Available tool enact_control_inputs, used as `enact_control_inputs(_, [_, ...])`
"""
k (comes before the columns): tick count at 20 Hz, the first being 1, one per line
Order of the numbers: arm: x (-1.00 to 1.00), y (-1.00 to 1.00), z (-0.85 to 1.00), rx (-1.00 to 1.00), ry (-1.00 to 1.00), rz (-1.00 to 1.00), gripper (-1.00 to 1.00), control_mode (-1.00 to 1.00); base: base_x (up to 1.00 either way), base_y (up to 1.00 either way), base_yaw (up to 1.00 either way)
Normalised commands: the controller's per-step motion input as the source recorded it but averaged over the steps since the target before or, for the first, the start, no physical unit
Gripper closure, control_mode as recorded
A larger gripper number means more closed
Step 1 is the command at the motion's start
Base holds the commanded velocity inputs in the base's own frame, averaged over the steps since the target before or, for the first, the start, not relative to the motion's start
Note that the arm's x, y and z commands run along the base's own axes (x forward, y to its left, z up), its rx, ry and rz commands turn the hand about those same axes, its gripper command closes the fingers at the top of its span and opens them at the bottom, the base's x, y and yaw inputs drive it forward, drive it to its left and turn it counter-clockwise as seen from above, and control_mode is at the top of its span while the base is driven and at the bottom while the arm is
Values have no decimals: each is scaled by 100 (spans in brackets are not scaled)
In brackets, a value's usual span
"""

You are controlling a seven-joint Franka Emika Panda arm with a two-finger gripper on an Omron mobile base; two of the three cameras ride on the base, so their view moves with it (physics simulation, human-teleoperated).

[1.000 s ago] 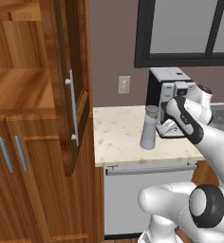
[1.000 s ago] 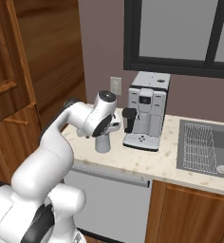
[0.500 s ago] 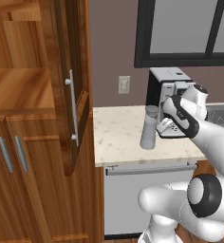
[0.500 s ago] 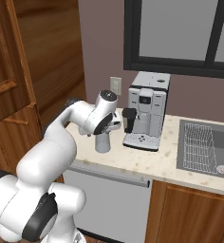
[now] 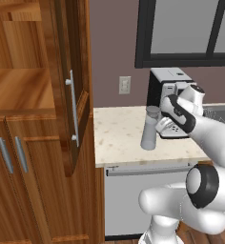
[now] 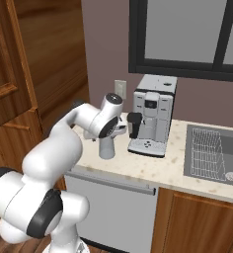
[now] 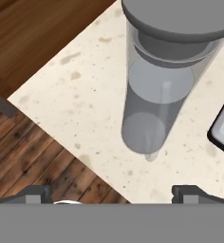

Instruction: There is a tray on the dining counter. Grab the cup, mug, and pitcher and place them on the tray. The pitcher may be placed next to the tray if it cannot fit the tray.

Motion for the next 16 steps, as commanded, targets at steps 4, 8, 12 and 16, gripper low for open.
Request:
enact_control_inputs(4, [14,0,-9,0,2,0,-100,-100,0,0,0])
enact_control_inputs(8, [4,0,-6,0,0,0,-100,-100,0,0,0])
enact_control_inputs(12, [2,0,-6,0,0,0,-100,-100,0,0,0])
enact_control_inputs(16, [0,0,-12,0,0,0,-100,-100,0,0,0])
